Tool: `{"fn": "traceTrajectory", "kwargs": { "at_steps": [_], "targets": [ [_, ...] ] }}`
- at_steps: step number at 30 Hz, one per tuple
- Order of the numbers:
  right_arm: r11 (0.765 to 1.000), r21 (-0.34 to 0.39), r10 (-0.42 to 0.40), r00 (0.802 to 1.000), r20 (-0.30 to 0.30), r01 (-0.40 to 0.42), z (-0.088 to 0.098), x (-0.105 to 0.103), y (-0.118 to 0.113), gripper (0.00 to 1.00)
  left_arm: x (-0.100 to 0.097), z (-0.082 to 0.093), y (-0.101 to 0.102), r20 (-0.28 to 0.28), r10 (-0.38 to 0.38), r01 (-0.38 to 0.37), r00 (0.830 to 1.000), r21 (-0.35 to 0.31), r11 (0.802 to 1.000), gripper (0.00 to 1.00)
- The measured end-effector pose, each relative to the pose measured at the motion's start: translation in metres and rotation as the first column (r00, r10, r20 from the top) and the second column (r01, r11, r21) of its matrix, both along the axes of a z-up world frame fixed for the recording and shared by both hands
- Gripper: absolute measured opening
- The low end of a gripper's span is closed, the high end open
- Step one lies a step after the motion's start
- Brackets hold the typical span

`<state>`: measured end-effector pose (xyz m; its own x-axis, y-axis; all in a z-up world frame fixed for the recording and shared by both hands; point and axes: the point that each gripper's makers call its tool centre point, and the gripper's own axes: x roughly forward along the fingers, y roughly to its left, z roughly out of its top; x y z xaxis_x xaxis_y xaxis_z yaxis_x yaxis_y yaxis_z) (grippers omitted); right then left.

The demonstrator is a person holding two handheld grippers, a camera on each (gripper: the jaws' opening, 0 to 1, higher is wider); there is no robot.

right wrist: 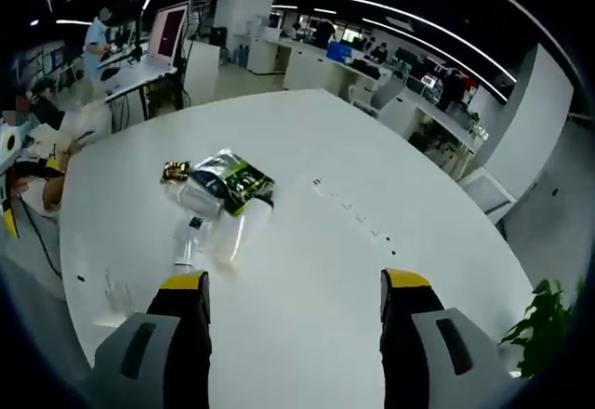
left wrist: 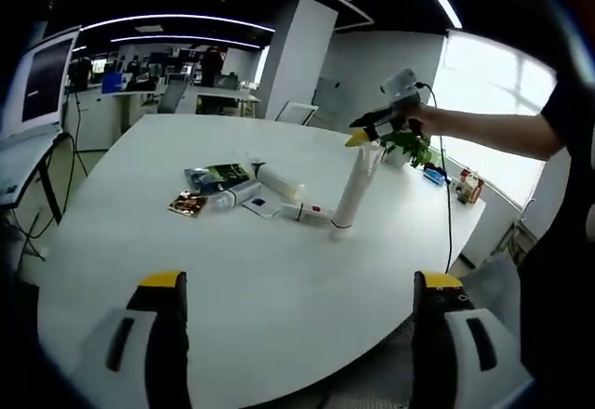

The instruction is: Arrange the skincare products in the storage area until every visible bottle or jar stands upright without overlapping.

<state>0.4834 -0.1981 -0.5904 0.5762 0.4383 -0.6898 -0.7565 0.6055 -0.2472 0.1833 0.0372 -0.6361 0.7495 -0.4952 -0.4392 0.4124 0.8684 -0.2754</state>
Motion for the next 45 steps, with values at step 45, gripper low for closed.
{"fn": "traceTrajectory", "kwargs": {
  "at_steps": [45],
  "targets": [
    [0.990,-0.033,0.113,0.900,-0.421,-0.139,-0.122,0.029,0.114,0.50,-0.001,-0.020,-0.009,-0.093,-0.052,0.053,0.994,0.012,0.999,0.93]
  ]
}}
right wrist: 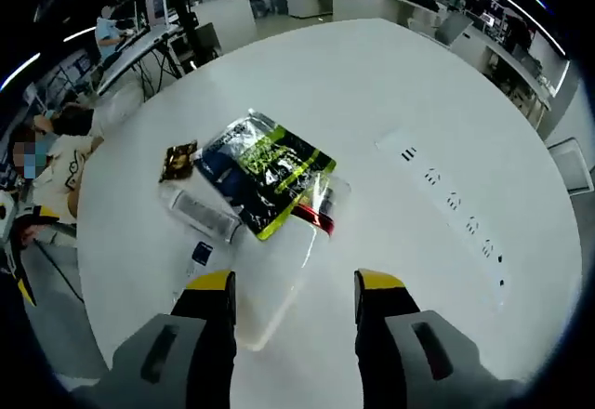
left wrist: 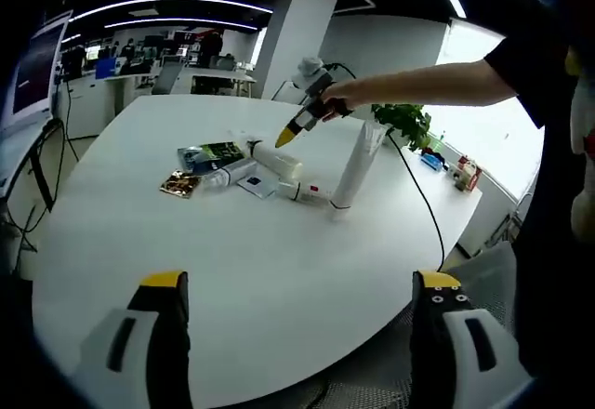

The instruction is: Arrange the skincare products in the storage area until every visible bottle or jar stands upright without overlapping.

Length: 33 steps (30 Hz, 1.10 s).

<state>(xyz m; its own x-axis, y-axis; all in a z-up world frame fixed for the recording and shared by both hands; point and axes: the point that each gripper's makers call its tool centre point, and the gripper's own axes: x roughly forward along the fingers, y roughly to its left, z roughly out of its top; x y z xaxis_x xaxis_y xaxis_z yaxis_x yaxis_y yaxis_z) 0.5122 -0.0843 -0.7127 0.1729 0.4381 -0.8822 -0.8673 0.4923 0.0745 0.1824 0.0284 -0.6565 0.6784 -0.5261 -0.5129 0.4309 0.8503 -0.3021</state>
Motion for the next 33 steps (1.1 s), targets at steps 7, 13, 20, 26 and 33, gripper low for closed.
{"fn": "traceTrajectory", "kwargs": {
  "at_steps": [7,13,20,26,33],
  "targets": [
    [0.999,-0.041,-0.022,1.000,-0.009,0.021,-0.018,0.007,0.008,0.45,0.001,0.000,-0.001,-0.004,0.000,0.000,1.000,-0.003,1.000,0.93],
    [0.996,-0.084,-0.026,0.999,-0.032,0.023,-0.033,0.006,0.008,0.42,0.003,0.002,0.002,0.000,0.017,-0.017,1.000,-0.026,1.000,0.93],
    [0.994,-0.095,-0.050,0.997,-0.056,0.044,-0.040,0.003,0.007,0.39,0.003,0.003,0.001,0.005,0.011,-0.011,1.000,-0.032,0.999,0.93],
    [0.991,-0.112,-0.078,0.995,-0.068,0.071,-0.043,0.005,0.011,0.37,0.003,0.002,0.001,0.003,0.010,-0.010,1.000,-0.031,0.999,0.92],
    [0.982,-0.170,-0.092,0.993,-0.076,0.078,-0.050,0.006,0.009,0.37,0.003,0.000,0.001,-0.003,0.007,-0.007,1.000,-0.027,1.000,0.92]
  ]
}}
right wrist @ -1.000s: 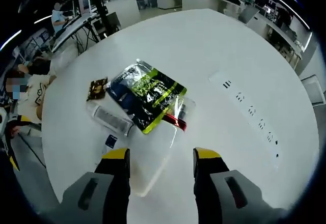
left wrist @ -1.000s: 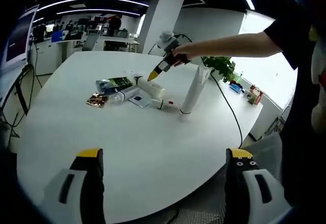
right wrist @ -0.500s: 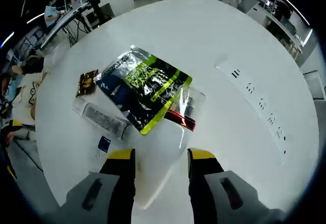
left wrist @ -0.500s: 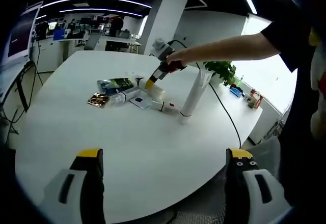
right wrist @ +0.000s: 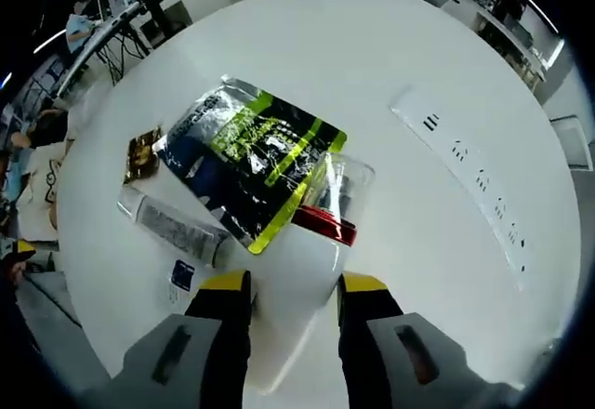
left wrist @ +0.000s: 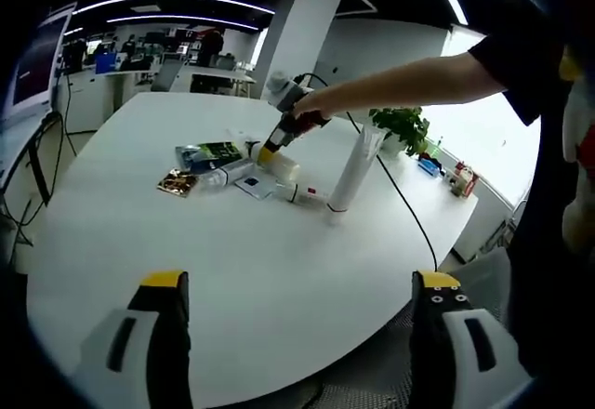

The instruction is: Arrange the skincare products in the storage area until every visible bottle or jar stands upright without overlapping.

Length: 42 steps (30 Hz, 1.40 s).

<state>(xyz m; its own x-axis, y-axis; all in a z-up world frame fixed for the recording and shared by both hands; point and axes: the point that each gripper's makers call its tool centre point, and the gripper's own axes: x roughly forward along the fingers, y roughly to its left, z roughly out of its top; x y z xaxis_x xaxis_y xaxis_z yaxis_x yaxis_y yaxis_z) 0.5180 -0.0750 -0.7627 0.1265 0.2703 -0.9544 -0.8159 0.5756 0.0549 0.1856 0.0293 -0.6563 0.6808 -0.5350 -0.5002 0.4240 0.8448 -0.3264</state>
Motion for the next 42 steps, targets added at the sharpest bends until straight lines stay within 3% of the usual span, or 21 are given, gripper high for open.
{"fn": "traceTrajectory", "kwargs": {
  "at_steps": [2,8,19,26,34,40,42],
  "targets": [
    [1.000,-0.017,-0.009,1.000,-0.006,0.009,-0.001,-0.002,-0.002,0.37,0.000,-0.001,0.000,-0.001,-0.002,0.002,1.000,0.003,1.000,0.92],
    [0.991,-0.109,0.083,0.996,0.023,-0.080,-0.004,-0.006,0.001,0.38,0.000,-0.001,0.002,-0.003,0.005,-0.005,1.000,0.001,1.000,0.91],
    [0.994,-0.069,0.085,0.996,0.034,-0.082,-0.005,-0.001,0.001,0.35,0.000,-0.001,0.001,-0.007,0.008,-0.008,1.000,0.001,1.000,0.89],
    [0.999,-0.038,0.041,0.998,0.051,-0.039,-0.007,0.002,0.002,0.31,0.000,0.000,0.001,-0.006,0.005,-0.005,1.000,0.002,1.000,0.90],
    [0.998,-0.016,0.066,0.996,0.059,-0.065,-0.006,0.001,0.000,0.28,0.000,-0.001,0.002,-0.004,0.010,-0.010,1.000,0.009,1.000,0.89],
    [0.990,-0.033,0.138,0.979,0.151,-0.134,0.001,0.004,-0.003,0.27,-0.001,-0.001,0.001,-0.003,0.010,-0.010,1.000,0.007,1.000,0.89],
    [0.993,-0.010,0.118,0.980,0.159,-0.118,0.002,0.007,-0.004,0.27,-0.001,-0.001,0.000,-0.004,0.007,-0.007,1.000,0.009,1.000,0.89]
  ]
}}
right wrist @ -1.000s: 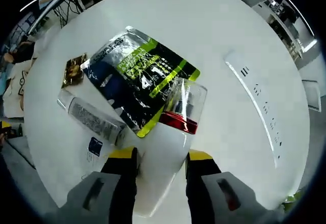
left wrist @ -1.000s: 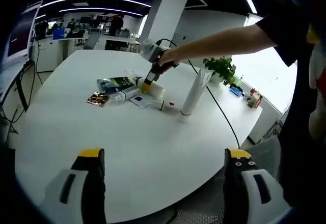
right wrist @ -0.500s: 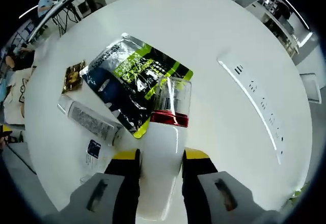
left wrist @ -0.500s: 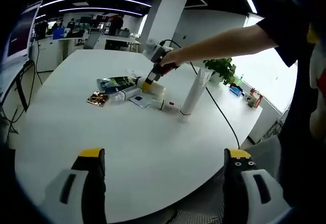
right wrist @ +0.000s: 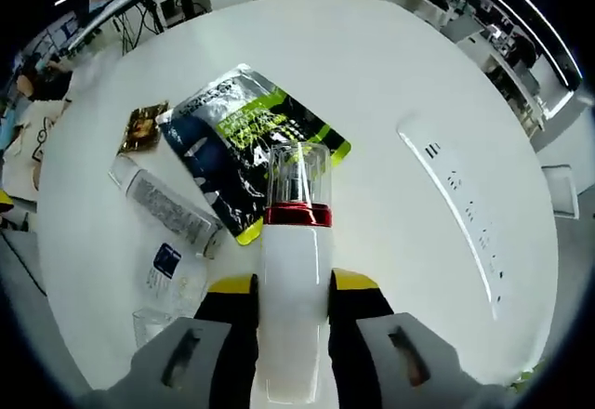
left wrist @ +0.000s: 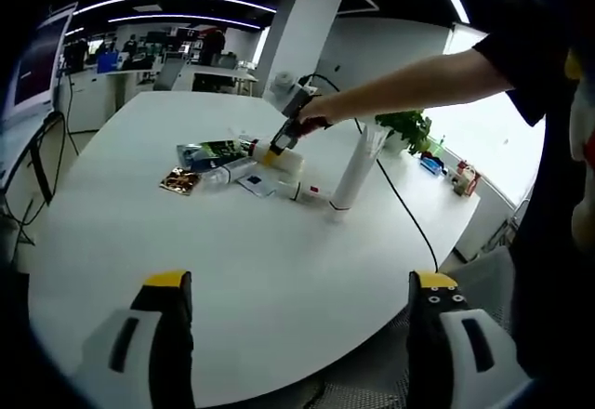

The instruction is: Arrange the skincare products in the storage area until every visible bottle or jar stands upright without overlapping.

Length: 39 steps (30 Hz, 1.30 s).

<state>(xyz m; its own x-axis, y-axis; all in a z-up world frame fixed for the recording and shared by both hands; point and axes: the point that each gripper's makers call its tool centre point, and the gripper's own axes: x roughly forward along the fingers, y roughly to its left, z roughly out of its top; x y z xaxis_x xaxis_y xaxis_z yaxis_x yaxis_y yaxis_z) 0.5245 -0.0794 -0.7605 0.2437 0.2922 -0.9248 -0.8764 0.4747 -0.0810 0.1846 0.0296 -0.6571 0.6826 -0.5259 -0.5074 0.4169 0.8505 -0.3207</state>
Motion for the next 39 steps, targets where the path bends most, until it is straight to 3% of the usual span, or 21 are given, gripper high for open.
{"fn": "traceTrajectory", "kwargs": {
  "at_steps": [13,29,39],
  "targets": [
    [0.989,0.126,-0.072,0.997,0.007,0.071,0.026,-0.001,-0.009,0.27,0.000,0.005,-0.003,0.018,-0.002,0.002,1.000,-0.003,1.000,0.90],
    [0.985,0.147,-0.103,0.993,0.060,0.093,0.063,-0.009,-0.040,0.27,0.001,0.011,-0.001,0.055,-0.003,0.003,0.998,-0.001,1.000,0.91],
    [0.957,0.250,-0.167,0.985,0.049,0.150,0.087,-0.019,-0.058,0.27,0.001,0.014,-0.002,0.069,-0.006,0.007,0.998,-0.011,1.000,0.91]
  ]
}}
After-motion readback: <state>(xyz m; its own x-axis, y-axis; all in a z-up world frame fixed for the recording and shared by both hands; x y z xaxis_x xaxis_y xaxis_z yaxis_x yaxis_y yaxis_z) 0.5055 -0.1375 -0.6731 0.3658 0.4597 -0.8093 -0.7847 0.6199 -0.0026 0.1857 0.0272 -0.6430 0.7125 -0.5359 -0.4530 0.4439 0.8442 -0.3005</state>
